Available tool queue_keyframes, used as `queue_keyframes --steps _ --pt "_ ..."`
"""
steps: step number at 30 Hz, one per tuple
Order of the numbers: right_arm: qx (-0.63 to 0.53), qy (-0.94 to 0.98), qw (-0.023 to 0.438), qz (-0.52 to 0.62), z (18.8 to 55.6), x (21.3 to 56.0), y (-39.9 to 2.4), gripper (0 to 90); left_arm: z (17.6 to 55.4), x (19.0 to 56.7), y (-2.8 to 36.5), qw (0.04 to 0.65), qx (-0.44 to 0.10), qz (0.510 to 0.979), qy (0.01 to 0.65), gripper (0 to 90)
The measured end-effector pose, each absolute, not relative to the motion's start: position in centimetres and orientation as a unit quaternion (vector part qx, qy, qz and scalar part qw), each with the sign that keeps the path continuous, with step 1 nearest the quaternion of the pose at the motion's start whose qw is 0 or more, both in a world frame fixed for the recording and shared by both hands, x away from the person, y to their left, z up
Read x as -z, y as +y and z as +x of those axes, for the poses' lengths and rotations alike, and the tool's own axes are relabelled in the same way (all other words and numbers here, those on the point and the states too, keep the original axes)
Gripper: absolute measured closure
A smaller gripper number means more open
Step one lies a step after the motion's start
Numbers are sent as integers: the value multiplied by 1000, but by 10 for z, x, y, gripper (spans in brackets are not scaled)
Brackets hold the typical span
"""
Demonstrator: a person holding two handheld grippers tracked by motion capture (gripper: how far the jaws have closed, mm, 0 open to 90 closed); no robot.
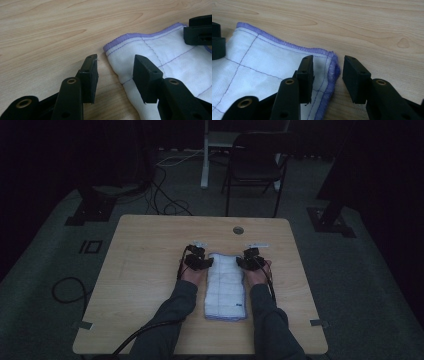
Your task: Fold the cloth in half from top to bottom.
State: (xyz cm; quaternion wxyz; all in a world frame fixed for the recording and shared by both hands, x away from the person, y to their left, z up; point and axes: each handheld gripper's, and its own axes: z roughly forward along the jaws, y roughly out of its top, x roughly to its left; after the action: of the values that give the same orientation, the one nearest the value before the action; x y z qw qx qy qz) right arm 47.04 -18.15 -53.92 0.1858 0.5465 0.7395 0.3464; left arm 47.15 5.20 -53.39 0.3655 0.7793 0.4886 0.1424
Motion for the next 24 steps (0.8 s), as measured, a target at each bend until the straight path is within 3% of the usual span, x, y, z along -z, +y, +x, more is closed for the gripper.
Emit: queue_keyframes --steps 24 --pt "-352 744 185 538 471 540 -177 574 479 538 39 373 -129 777 490 551"
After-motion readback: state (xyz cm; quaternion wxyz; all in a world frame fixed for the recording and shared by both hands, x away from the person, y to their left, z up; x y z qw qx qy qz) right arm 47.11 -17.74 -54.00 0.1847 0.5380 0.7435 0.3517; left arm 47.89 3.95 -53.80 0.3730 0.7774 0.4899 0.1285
